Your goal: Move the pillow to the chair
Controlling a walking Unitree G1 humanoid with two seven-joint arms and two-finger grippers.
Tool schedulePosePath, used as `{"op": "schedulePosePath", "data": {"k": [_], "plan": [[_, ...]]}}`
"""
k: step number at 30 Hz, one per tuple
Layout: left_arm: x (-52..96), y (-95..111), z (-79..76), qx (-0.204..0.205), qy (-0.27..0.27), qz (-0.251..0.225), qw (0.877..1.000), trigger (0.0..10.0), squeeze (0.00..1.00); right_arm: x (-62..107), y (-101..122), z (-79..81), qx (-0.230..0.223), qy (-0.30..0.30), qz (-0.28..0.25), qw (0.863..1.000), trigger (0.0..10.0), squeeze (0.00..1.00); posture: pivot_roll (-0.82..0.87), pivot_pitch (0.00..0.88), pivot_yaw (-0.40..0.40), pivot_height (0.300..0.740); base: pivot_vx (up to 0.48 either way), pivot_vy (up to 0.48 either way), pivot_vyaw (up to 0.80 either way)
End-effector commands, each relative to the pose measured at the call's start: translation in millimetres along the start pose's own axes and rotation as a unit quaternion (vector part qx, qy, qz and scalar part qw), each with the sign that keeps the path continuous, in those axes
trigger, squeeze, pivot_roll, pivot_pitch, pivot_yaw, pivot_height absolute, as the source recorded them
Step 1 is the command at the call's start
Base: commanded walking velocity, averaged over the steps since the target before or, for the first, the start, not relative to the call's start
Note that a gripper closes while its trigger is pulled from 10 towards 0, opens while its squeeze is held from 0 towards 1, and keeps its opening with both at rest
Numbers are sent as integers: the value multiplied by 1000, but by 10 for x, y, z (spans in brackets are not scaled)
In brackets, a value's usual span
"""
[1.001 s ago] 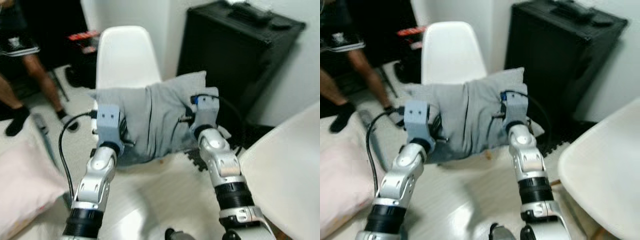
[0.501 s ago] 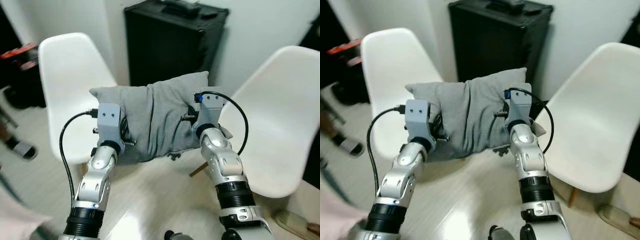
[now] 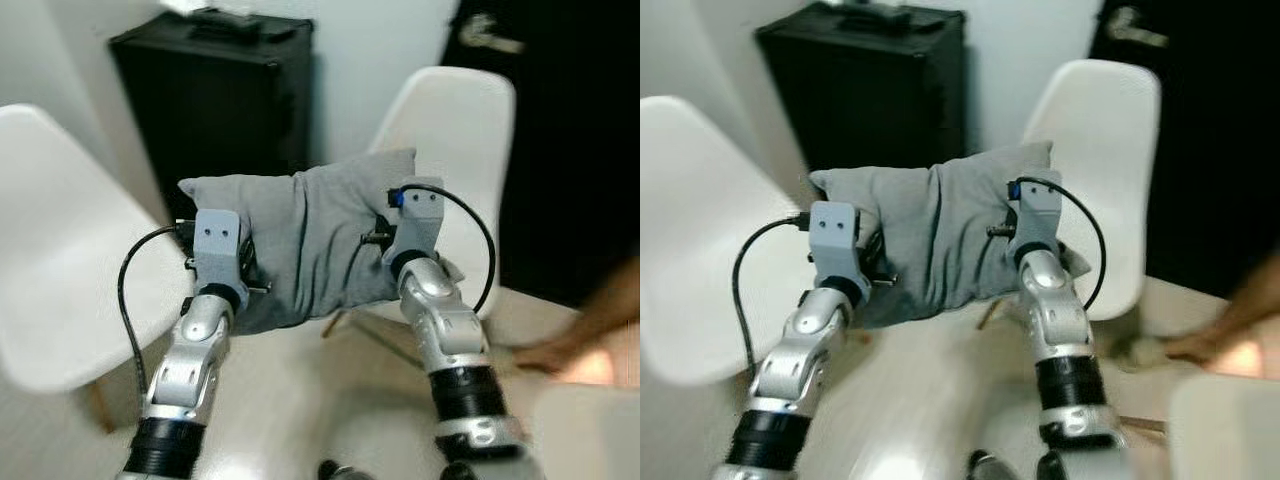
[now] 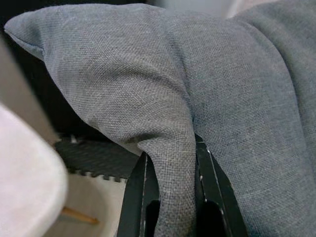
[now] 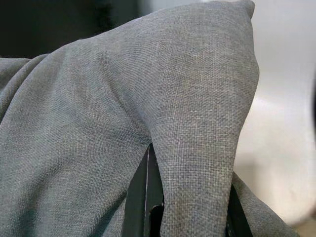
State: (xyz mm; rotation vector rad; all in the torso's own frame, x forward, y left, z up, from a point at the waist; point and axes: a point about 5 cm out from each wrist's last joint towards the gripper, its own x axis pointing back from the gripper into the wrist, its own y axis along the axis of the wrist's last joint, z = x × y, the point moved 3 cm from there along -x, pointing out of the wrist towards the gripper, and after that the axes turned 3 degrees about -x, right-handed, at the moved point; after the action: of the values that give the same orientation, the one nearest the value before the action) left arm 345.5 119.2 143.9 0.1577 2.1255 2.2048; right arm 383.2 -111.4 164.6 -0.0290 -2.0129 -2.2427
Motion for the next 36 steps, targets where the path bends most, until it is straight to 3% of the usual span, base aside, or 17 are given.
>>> {"op": "schedulePosePath", "data": {"k": [1, 21, 31, 36], "plan": [[5, 55, -94, -4, -17, -15, 1000, 10000, 0, -3, 57, 111, -11, 20, -6, 1000, 10000, 0, 18, 117, 2, 740, 0, 0, -800], [-1, 53, -89, -4, -18, -15, 1000, 10000, 0, 6, 47, 116, -22, 23, 0, 999, 10000, 0, 18, 121, 1, 740, 0, 0, -800], [-3, 32, -49, -3, -9, -9, 1000, 10000, 0, 7, 4, 181, -3, 37, 8, 999, 10000, 0, 21, 126, 4, 740, 0, 0, -800], [-4, 17, -25, -3, -3, -5, 1000, 10000, 0, 1, -12, 128, 5, 22, 10, 1000, 10000, 0, 20, 129, 3, 740, 0, 0, -800]]}}
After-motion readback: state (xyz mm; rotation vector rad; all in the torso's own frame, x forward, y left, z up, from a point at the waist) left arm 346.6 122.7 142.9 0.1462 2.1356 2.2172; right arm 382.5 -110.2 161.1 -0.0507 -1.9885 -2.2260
